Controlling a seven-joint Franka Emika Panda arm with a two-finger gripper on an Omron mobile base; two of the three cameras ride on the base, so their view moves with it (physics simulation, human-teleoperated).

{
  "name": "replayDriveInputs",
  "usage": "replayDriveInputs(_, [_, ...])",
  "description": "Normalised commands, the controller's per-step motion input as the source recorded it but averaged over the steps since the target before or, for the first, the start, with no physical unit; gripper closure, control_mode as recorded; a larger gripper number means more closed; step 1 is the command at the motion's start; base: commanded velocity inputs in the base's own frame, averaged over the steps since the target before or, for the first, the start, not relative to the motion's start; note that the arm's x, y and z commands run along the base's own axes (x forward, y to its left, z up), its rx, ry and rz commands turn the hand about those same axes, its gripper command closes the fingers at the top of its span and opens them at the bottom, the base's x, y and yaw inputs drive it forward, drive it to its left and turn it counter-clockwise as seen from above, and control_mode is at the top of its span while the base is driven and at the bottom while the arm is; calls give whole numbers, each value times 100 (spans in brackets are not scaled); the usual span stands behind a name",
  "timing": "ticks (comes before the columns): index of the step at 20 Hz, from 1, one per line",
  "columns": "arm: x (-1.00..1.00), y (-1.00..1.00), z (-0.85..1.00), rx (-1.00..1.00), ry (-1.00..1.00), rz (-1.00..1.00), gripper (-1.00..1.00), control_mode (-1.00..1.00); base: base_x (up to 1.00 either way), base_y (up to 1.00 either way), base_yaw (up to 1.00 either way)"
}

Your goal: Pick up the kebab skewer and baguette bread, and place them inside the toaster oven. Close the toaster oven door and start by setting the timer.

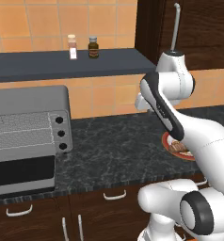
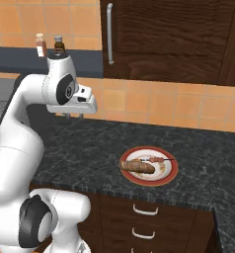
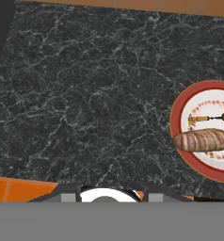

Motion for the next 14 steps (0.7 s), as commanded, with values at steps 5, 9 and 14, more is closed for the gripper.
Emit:
replayDriveInputs(5, [0,0,0,0,0,0,-100,100,0,0,0])
replayDriveInputs(9, [0,0,0,0,0,0,-100,100,-1,51,-1])
replayDriveInputs(14, [0,0,0,0,0,0,-100,100,4,48,-1])
